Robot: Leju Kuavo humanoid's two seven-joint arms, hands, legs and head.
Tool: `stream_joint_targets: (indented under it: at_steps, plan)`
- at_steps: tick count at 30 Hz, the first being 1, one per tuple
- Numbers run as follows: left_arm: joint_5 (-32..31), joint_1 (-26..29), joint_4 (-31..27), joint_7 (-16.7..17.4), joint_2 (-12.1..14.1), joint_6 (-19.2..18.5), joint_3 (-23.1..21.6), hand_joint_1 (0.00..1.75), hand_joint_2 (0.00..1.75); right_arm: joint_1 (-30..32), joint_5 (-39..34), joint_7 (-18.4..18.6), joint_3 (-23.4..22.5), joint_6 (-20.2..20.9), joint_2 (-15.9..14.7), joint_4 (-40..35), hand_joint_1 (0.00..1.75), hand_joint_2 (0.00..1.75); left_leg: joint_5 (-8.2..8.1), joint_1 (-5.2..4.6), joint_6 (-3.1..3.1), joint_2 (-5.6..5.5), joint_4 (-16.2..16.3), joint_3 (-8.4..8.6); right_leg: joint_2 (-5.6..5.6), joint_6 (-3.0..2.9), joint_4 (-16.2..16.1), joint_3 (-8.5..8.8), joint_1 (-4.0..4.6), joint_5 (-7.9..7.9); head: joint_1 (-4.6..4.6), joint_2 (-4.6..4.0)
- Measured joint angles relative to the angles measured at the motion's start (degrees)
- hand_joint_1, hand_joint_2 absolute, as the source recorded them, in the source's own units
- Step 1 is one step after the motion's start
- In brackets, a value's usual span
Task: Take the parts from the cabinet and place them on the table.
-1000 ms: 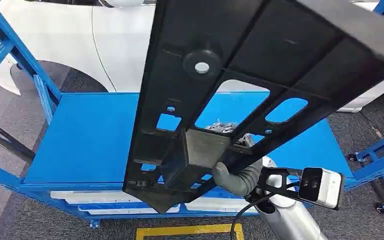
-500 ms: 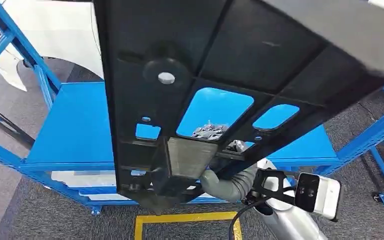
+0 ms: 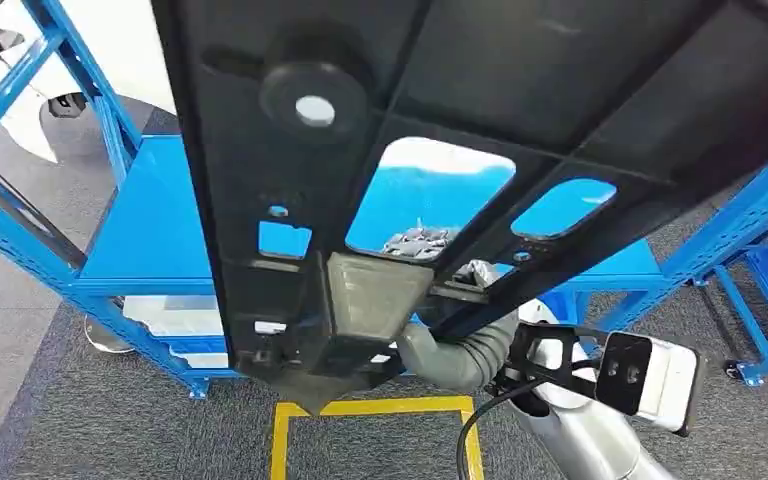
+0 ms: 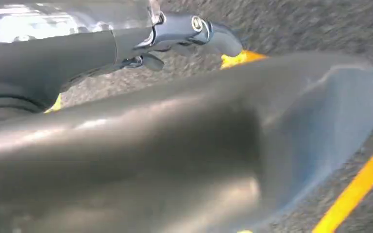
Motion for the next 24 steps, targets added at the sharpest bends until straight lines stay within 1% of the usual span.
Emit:
stream_joint_targets:
  at_steps: [1,2,3,4,5,6,7,8,9,10,11,12,13,14,15,16,17,18,19,20,21,22,23,24]
  plan:
    - [0.0,0.0,0.0,0.0,0.0,0.1,0.0,0.00,0.00,-0.6,-0.1,0.2,0.0,-0.4,0.0,0.0,1.75,1.75,0.42,0.00,-0.25,-0.02,0.5,-0.68,0.01,-0.20,-5.5,4.16,-0.05,-0.31,-0.02,0.00]
    - [0.2,0.0,0.0,0.0,0.0,0.2,0.0,0.00,0.00,-1.2,-0.2,0.3,0.0,-0.7,0.0,0.1,1.75,1.75,0.68,-0.30,-0.56,-0.11,0.9,-1.28,0.03,-0.48,-10.0,7.09,0.27,-2.53,0.00,0.02]
    - [0.3,0.0,0.0,0.1,0.0,0.3,0.1,0.00,0.00,-1.6,-0.5,0.3,0.0,-1.0,-0.1,0.2,1.75,1.75,1.14,-0.20,-0.95,-0.06,0.9,-1.31,0.11,-1.01,-10.1,6.78,0.49,-2.43,-0.33,0.02]
    - [0.4,0.1,0.0,0.1,0.1,0.7,0.2,0.00,0.00,-2.2,-0.9,0.3,-0.1,-1.4,-0.3,0.4,1.75,1.75,1.58,-0.14,-1.33,-0.05,0.9,-1.38,0.14,-1.28,-10.5,6.54,0.59,-2.26,0.27,0.00]
    - [0.5,0.1,0.0,0.1,0.1,1.1,0.3,0.00,0.00,-2.8,-1.7,0.4,-0.1,-1.8,-0.5,0.7,1.75,1.75,2.29,-0.01,-1.71,-0.05,0.6,-1.48,0.16,-1.79,-10.2,6.14,0.83,-1.83,0.30,0.02]
    - [0.5,0.3,-0.1,0.4,0.5,1.5,0.4,0.00,0.00,-3.4,-2.5,0.5,-0.1,-2.4,-1.0,1.0,1.75,1.75,2.98,-0.19,-2.17,-0.15,0.3,-1.80,0.08,-2.33,-10.6,5.64,0.49,-1.01,0.35,0.00]
    - [0.6,0.4,-0.1,0.6,0.7,2.0,0.5,0.00,0.00,-4.3,-3.4,0.5,0.0,-2.9,-1.4,1.5,1.75,1.75,1.78,0.20,-2.36,-0.22,0.8,-2.38,-0.18,-2.73,-10.8,5.00,0.27,-0.11,0.29,0.02]
    - [0.7,0.6,-0.1,0.9,0.8,2.3,0.5,0.00,0.00,-5.1,-4.1,0.5,0.0,-3.6,-1.7,1.9,1.75,1.75,-1.66,0.22,-2.58,-0.22,3.0,-3.51,-0.19,-3.25,-10.8,3.97,0.28,0.66,0.04,0.00]
    - [1.0,0.7,-0.1,1.0,1.1,2.8,0.6,0.00,0.00,-5.7,-5.1,0.3,0.0,-4.5,-2.3,2.2,1.75,1.75,-5.56,0.34,-2.83,-0.21,6.9,-4.64,-0.17,-3.39,-10.8,3.03,0.35,1.38,-0.18,0.00]
    - [1.3,0.8,-0.1,1.0,1.4,3.1,0.8,0.00,0.00,-6.1,-6.0,0.2,0.0,-5.0,-2.9,2.5,1.75,1.75,-8.68,0.36,-3.05,-0.21,11.2,-5.69,-0.19,-3.44,-10.8,2.19,0.45,2.07,-0.13,0.00]
    - [1.7,0.8,-0.2,0.9,1.7,3.5,1.1,0.00,0.00,-6.6,-6.9,0.1,0.1,-6.0,-3.8,2.8,1.75,1.75,-10.66,0.36,-3.23,-0.21,15.6,-6.50,-0.24,-3.45,-10.7,1.20,0.52,2.80,-0.15,0.00]
    - [2.2,0.8,-0.2,0.7,2.0,4.0,1.5,0.00,0.00,-7.0,-8.2,0.1,0.2,-7.2,-5.0,3.2,1.75,1.75,-10.66,0.36,-3.25,-0.21,18.5,-6.56,-0.28,-3.35,-10.6,0.24,0.58,3.55,-0.20,0.02]
    - [2.4,0.9,-0.3,0.5,2.3,4.4,1.7,0.00,0.00,-7.4,-9.3,-0.1,0.3,-8.0,-6.1,3.5,1.75,1.75,-9.04,0.36,-3.24,-0.21,18.8,-5.47,-0.32,-3.24,-10.6,-0.71,0.58,4.24,-0.17,0.00]
    - [2.7,1.1,-0.5,0.5,2.7,4.7,2.0,0.00,0.00,-7.8,-10.3,-0.5,0.5,-8.6,-7.4,3.8,1.75,1.75,-6.74,0.36,-3.17,-0.21,16.8,-3.16,-0.35,-3.10,-10.5,-1.60,0.58,4.92,-0.22,0.02]
    - [2.8,1.2,-0.7,0.5,2.9,5.0,2.2,0.00,0.00,-8.3,-11.0,-0.9,0.6,-9.1,-8.4,3.9,1.75,1.75,-4.84,0.36,-3.00,-0.20,12.4,0.46,-0.33,-2.91,-10.4,-2.50,0.58,5.55,-0.20,0.00]
    - [2.8,1.3,-0.7,0.5,3.2,5.1,2.3,0.00,0.00,-8.7,-11.5,-1.2,0.7,-9.6,-9.3,4.0,1.75,1.75,-4.62,0.36,-2.80,-0.21,8.0,3.89,-0.31,-2.76,-10.3,-3.06,0.58,6.06,-0.22,0.00]
    - [2.8,1.2,-0.9,0.4,3.6,5.1,2.5,0.00,0.00,-9.0,-11.8,-1.5,0.9,-9.9,-10.1,4.1,1.75,1.75,-7.51,0.27,-2.30,-0.25,2.0,7.86,-0.30,-2.43,-10.1,-3.49,0.68,6.61,-0.22,0.02]
    - [2.8,1.2,-1.1,0.4,3.7,5.1,2.6,0.00,0.00,-9.1,-11.9,-1.9,0.9,-10.1,-10.6,4.2,1.75,1.75,-8.01,-0.04,-1.96,-0.32,-0.7,9.23,-0.30,-2.07,-10.1,-3.45,0.78,7.03,-0.09,0.02]
    - [2.8,1.3,-1.1,0.3,3.8,5.0,2.7,0.00,0.00,-9.1,-11.9,-2.4,1.0,-10.4,-11.0,4.4,1.75,1.75,-7.53,-0.21,-1.56,-0.36,-0.5,8.66,-0.45,-1.69,-10.4,-3.17,0.75,7.56,-0.07,0.00]
    - [2.8,1.3,-1.2,0.1,3.9,5.0,2.9,0.00,0.00,-9.1,-11.9,-3.1,1.1,-10.5,-11.3,4.5,1.75,1.75,-7.29,-0.37,-1.19,-0.38,-0.3,8.37,-0.48,-1.29,-10.7,-3.19,0.55,8.19,-0.55,0.02]
    - [2.8,1.4,-1.2,0.0,3.9,4.9,3.0,0.00,0.00,-9.1,-11.6,-3.4,1.2,-10.6,-11.5,4.6,1.75,1.75,-6.75,-0.34,-0.73,-0.34,-0.5,8.07,-0.45,-0.93,-11.0,-3.24,0.55,8.80,-0.46,0.00]
    - [2.8,1.5,-1.2,0.0,3.9,4.8,3.0,0.00,0.00,-9.0,-11.3,-3.6,1.4,-10.7,-11.8,4.7,1.75,1.75,-5.50,0.22,-0.28,0.04,-1.3,7.88,-0.28,-0.73,-10.7,-3.82,0.56,8.57,-0.50,0.00]
    - [2.8,1.4,-1.2,-0.1,3.9,4.6,3.0,0.00,0.00,-8.9,-11.0,-3.8,1.5,-10.8,-12.1,4.8,1.75,1.75,-4.63,0.07,0.22,0.20,-1.6,7.02,-0.12,-0.53,-9.2,-4.74,0.66,5.58,-0.35,0.00]
    - [2.7,1.4,-1.2,-0.2,3.9,4.3,3.0,0.00,0.00,-8.8,-10.4,-3.9,1.6,-11.3,-12.1,4.8,1.75,1.75,-3.68,0.04,0.52,0.28,-1.6,5.98,-0.03,-0.33,-5.3,-6.00,0.52,1.20,-0.02,0.00]
